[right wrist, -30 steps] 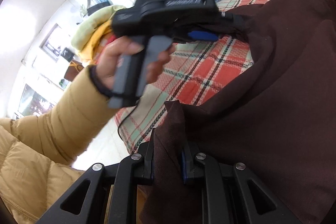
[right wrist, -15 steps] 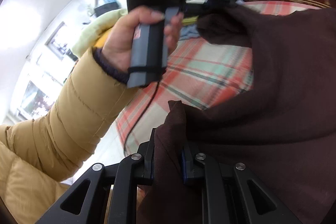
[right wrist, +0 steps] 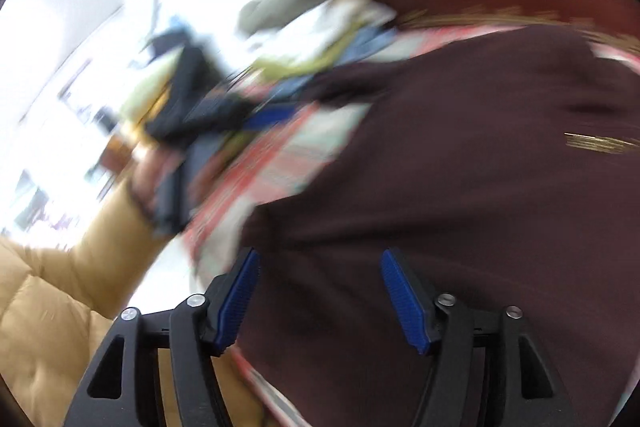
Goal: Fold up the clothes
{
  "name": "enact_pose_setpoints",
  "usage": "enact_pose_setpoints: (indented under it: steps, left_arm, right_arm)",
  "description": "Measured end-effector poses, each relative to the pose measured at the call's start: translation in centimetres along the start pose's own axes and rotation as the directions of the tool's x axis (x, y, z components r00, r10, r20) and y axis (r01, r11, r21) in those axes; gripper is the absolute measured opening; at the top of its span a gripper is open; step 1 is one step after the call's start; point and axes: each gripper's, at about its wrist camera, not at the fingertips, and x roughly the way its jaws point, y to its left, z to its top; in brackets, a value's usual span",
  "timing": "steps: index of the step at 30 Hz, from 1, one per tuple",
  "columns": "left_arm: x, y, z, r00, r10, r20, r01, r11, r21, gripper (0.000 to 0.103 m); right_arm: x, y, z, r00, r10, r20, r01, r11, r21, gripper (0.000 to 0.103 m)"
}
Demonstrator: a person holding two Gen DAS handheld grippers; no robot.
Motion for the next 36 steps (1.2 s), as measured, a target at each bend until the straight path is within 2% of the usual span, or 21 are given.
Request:
enact_pose_setpoints:
  steps: [2, 4, 6, 9, 11, 13, 16, 17, 18, 19, 21, 22, 24, 26, 28, 31, 32, 34, 35, 36]
  left_arm:
    - [-0.5, -0.9, -2.7, 0.998, -0.042, -0.038, 0.043, 0.999, 0.023, 0.088]
    - [-0.9, -1.7, -5.3, 0.994, -0.082, -0.077, 0.086, 0.995, 0.045, 0.089]
    - [-1.0, -2.4, -7.4, 0.991, -0.084, -0.105, 0.09, 0.994, 0.06, 0.089]
    - [-1.2, -3.2, -9.7, 0.984, -0.132, -0.124, 0.14, 0.988, 0.06, 0.089]
    - [-1.4, -3.7, -10.5, 0.979, -0.156, -0.129, 0.166, 0.984, 0.068, 0.089]
    - [-1.1, -4.5, -10.8, 0.979, -0.15, -0.139, 0.163, 0.982, 0.092, 0.089]
    - [-0.4, -6.0, -11.1, 0.988, -0.092, -0.125, 0.11, 0.983, 0.146, 0.089]
    - [-0.4, -6.3, -11.4, 0.989, -0.088, -0.123, 0.106, 0.984, 0.145, 0.088]
    - [-0.4, -6.6, -11.6, 0.989, -0.084, -0.121, 0.101, 0.985, 0.143, 0.081]
    - [-0.2, -6.8, -11.8, 0.99, -0.069, -0.127, 0.087, 0.986, 0.14, 0.074]
    - [0.0, -7.2, -11.8, 0.988, -0.05, -0.148, 0.071, 0.987, 0.142, 0.032]
    - [-0.1, -7.1, -11.7, 0.984, -0.051, -0.169, 0.071, 0.991, 0.117, 0.027]
    - [-0.6, -7.1, -11.6, 0.979, -0.086, -0.184, 0.1, 0.993, 0.069, 0.017]
    - [-2.0, -7.2, -11.7, 0.973, -0.156, -0.173, 0.165, 0.986, 0.04, 0.017]
    - [-2.9, -7.5, -11.9, 0.963, -0.209, -0.169, 0.217, 0.976, 0.029, 0.017]
    - [-3.2, -7.7, -12.7, 0.957, -0.198, -0.212, 0.216, 0.974, 0.068, 0.017]
    - [-2.6, -7.6, -13.1, 0.96, -0.156, -0.232, 0.18, 0.98, 0.086, 0.018]
    - [-1.4, -7.3, -13.8, 0.961, -0.074, -0.266, 0.11, 0.986, 0.123, 0.026]
    - [-1.5, -7.1, -13.9, 0.965, -0.065, -0.254, 0.102, 0.986, 0.135, 0.032]
    - [-1.7, -6.9, -14.0, 0.969, -0.056, -0.239, 0.093, 0.985, 0.147, 0.039]
  right_arm:
    - [-3.6, -2.7, -1.2, 0.995, -0.084, 0.053, 0.079, 0.993, 0.084, 0.07]
    - [-7.2, -5.4, -2.5, 0.98, -0.171, 0.098, 0.153, 0.973, 0.171, 0.073]
    - [-9.5, -7.8, -4.1, 0.962, -0.249, 0.109, 0.215, 0.942, 0.256, 0.076]
    - [-10.4, -10.1, -6.3, 0.957, -0.276, 0.089, 0.231, 0.911, 0.341, 0.076]
    - [-10.1, -10.1, -7.2, 0.962, -0.263, 0.078, 0.223, 0.916, 0.334, 0.076]
    - [-9.7, -9.9, -7.8, 0.964, -0.257, 0.068, 0.225, 0.926, 0.305, 0.076]
    - [-9.3, -9.1, -7.8, 0.963, -0.263, 0.067, 0.24, 0.941, 0.24, 0.076]
    - [-9.2, -8.7, -8.0, 0.962, -0.262, 0.07, 0.241, 0.943, 0.228, 0.072]
    - [-9.0, -8.3, -8.2, 0.963, -0.259, 0.07, 0.238, 0.946, 0.218, 0.053]
    - [-8.7, -8.2, -8.5, 0.963, -0.261, 0.063, 0.242, 0.945, 0.218, 0.025]
    - [-8.7, -8.4, -8.9, 0.965, -0.256, 0.058, 0.236, 0.943, 0.234, 0.013]
    - [-9.1, -8.6, -9.1, 0.967, -0.246, 0.065, 0.224, 0.943, 0.247, 0.009]
    - [-10.5, -8.6, -9.3, 0.971, -0.212, 0.112, 0.176, 0.947, 0.269, 0.007]
    - [-12.3, -8.4, -9.5, 0.97, -0.177, 0.168, 0.125, 0.952, 0.281, 0.007]
    - [-13.8, -7.6, -9.7, 0.966, -0.168, 0.198, 0.111, 0.957, 0.269, 0.007]
    - [-14.7, -7.0, -10.4, 0.966, -0.19, 0.174, 0.143, 0.957, 0.252, 0.007]
    - [-14.5, -7.2, -10.7, 0.967, -0.208, 0.146, 0.167, 0.953, 0.253, 0.008]
    - [-13.6, -8.1, -11.3, 0.962, -0.265, 0.07, 0.236, 0.93, 0.28, 0.013]
    - [-13.3, -8.5, -11.5, 0.956, -0.29, 0.039, 0.266, 0.918, 0.293, 0.015]
    - [-13.5, -9.1, -11.6, 0.952, -0.306, 0.031, 0.281, 0.907, 0.313, 0.022]
